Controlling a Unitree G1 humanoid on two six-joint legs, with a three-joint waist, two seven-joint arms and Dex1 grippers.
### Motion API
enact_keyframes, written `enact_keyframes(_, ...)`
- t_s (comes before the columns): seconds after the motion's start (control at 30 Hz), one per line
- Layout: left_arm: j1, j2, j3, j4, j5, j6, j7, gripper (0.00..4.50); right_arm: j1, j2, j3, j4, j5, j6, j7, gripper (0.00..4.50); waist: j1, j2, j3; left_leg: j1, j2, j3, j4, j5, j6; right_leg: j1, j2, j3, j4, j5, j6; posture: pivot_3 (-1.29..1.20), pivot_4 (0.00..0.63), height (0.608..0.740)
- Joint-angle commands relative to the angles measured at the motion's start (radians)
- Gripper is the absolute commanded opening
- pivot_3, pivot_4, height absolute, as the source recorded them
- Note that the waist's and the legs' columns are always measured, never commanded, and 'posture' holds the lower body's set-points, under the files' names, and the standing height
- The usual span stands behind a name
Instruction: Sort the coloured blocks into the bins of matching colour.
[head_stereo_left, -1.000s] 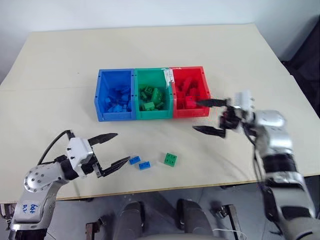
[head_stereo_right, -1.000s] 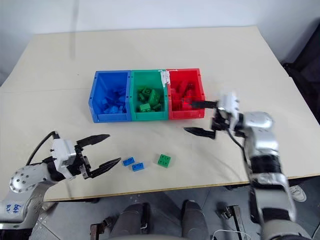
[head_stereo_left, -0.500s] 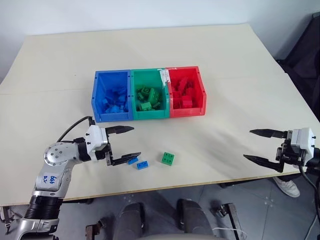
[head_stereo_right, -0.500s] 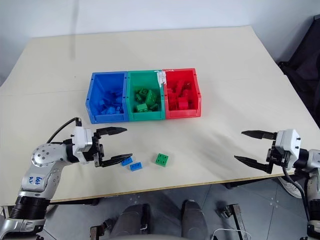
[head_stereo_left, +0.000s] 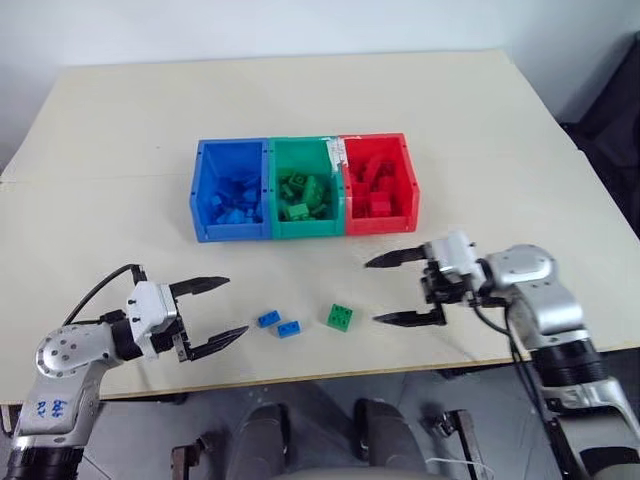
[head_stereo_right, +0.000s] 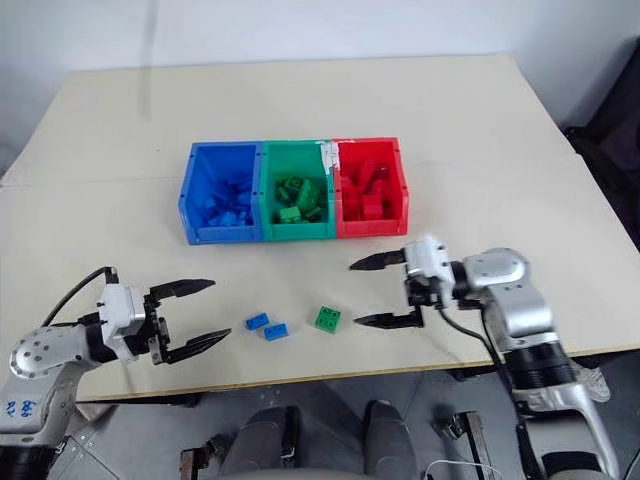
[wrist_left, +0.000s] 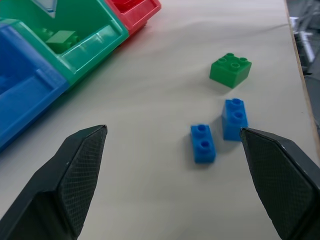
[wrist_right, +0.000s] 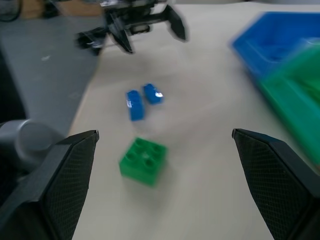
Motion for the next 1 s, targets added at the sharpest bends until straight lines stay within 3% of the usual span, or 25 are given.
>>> enact_keyframes(0.03,0.064,-0.016,0.027,-0.112,-0.029,0.015,0.039,4.50,-0.027,0.032,0.068,0.072,-0.080,-0.066,0.010,4.48,0.002,0.000,0.000,0.000,-0.001,0.000,0.000,0.000,0.000,0.000,0.000,0.000,0.000,0.000,0.000,0.00,0.150,0.740)
enact_keyframes(0.23,0.152,-0.034,0.037,-0.215,-0.028,0.044,0.092,4.50,-0.064,0.097,0.106,0.218,-0.145,-0.112,-0.020,4.48,-0.006,-0.001,0.000,0.000,0.000,0.000,0.000,0.000,0.000,0.000,0.000,0.000,0.000,0.000,0.000,0.00,0.150,0.740)
enact_keyframes(0.27,0.156,-0.035,0.040,-0.219,-0.029,0.045,0.096,4.50,-0.061,0.098,0.107,0.225,-0.141,-0.114,-0.007,4.30,-0.006,-0.001,0.000,0.000,0.000,0.000,0.000,0.000,0.000,0.000,0.000,0.000,0.000,0.000,0.000,0.00,0.150,0.740)
enact_keyframes(0.37,0.157,-0.032,0.036,-0.221,-0.025,0.046,0.101,4.50,-0.059,0.104,0.111,0.238,-0.141,-0.128,0.008,3.58,-0.008,-0.001,0.000,0.000,0.000,0.000,0.000,0.000,0.000,0.000,0.000,0.000,0.000,0.000,0.000,0.00,0.150,0.740)
enact_keyframes(0.57,0.142,-0.035,0.033,-0.205,-0.029,0.048,0.109,4.50,-0.062,0.129,0.085,0.202,-0.113,-0.084,-0.030,1.51,-0.008,-0.001,0.000,0.000,0.000,0.000,0.000,0.000,0.000,0.000,0.001,0.000,0.000,0.000,0.000,0.00,0.150,0.740)
enact_keyframes(0.67,0.145,-0.041,0.043,-0.189,-0.022,0.036,0.116,4.50,-0.070,0.137,0.053,0.168,-0.071,-0.023,-0.052,1.43,-0.008,-0.001,0.000,0.000,0.000,0.001,0.000,0.000,0.000,0.000,0.001,0.000,0.001,0.000,0.000,0.00,0.150,0.740)
enact_keyframes(0.8,0.176,-0.079,0.097,-0.194,-0.031,0.028,0.165,4.50,-0.187,0.179,-0.064,0.108,0.031,0.158,-0.205,1.43,-0.011,0.000,0.000,0.000,0.001,0.001,0.000,0.000,0.000,-0.001,0.001,0.000,0.001,0.000,0.000,0.00,0.150,0.740)
enact_keyframes(1.0,0.182,-0.110,0.127,-0.206,-0.035,0.040,0.217,4.50,-0.443,0.294,-0.141,0.360,-0.053,0.088,-0.468,1.43,-0.013,0.000,0.000,0.000,0.005,0.003,-0.001,-0.001,-0.003,-0.003,0.003,-0.001,0.003,-0.001,-0.003,0.00,0.150,0.740)
